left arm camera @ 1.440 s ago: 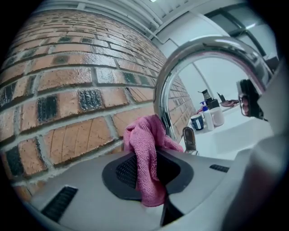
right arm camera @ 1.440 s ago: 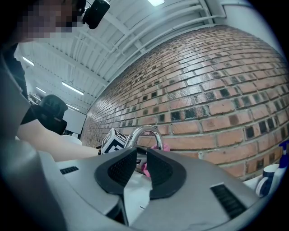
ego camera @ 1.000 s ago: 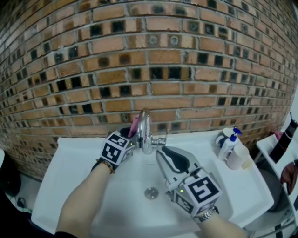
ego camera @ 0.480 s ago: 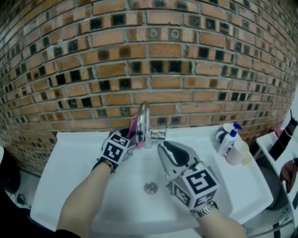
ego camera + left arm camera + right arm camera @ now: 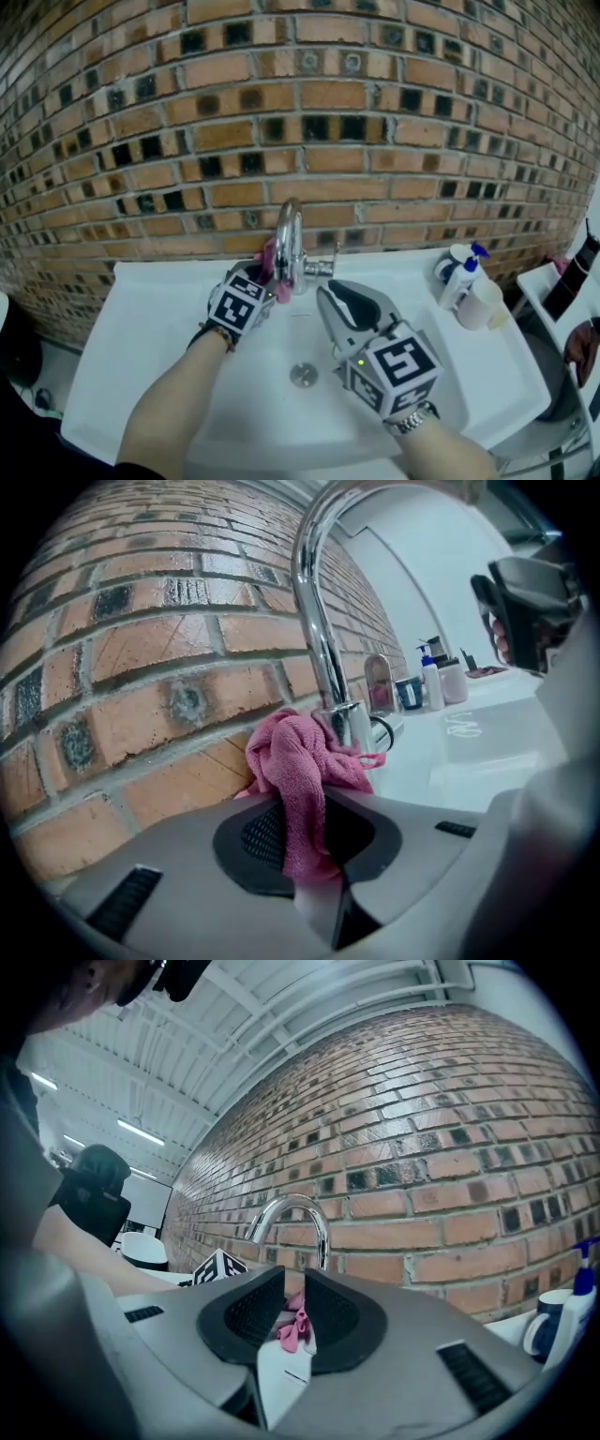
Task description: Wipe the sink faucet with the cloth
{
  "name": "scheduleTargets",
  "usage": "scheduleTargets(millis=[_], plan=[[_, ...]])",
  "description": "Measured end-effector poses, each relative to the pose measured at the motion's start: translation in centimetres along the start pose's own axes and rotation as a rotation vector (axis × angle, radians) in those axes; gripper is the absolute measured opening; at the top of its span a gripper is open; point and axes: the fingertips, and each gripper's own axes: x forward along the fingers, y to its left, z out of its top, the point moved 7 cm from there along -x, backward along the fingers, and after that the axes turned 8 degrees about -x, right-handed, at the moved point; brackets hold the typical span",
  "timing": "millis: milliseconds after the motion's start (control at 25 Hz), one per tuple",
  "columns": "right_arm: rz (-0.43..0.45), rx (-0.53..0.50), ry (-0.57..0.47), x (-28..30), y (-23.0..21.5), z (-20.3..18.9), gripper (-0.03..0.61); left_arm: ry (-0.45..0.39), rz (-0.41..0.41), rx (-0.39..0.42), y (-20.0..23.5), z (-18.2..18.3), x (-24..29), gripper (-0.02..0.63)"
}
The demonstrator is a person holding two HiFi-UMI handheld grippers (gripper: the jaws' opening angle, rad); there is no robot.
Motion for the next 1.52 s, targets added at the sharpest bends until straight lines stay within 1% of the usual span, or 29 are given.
scheduleTargets(millis=[240,400,600,840,960,1120,1520], plan=[[-0.013,-0.002,0.017,0.1,-0.1,-0.4,0.078,0.037,-0.006,0.006,-0.6,-0.9,-0.2,0.069],[-0.020,-0.005,0.024,0.2,-0.2,-0.5,0.078,0.066,-0.004,0.034,-1.2,-1.7,-0.4,0.069],[-0.022,0.001,0.025,0.2,-0.3,-0.8,0.078,0.085,-0.001,0.044,-1.5,-1.9,-0.6,0.069],[-0.026,-0.002,0.026,0.3,-0.3,-0.9,0.078,0.103,0.009,0.137,-2.5,-1.7,-1.3,0.069],[-0.025,-0.002,0.027,0.3,-0.3,-0.8,0.078,0.099,-0.007,0.169,-3.2,-1.5,-1.7,0.068],[-0.026,-0.001,0.028,0.3,-0.2,-0.9,0.078,0.092,-0.020,0.185,-3.8,-1.6,-2.1,0.068],[-0.034,0.008,0.025,0.2,-0.5,-1.1,0.078,0.019,-0.066,0.226,-5.0,-0.9,-2.7,0.069]])
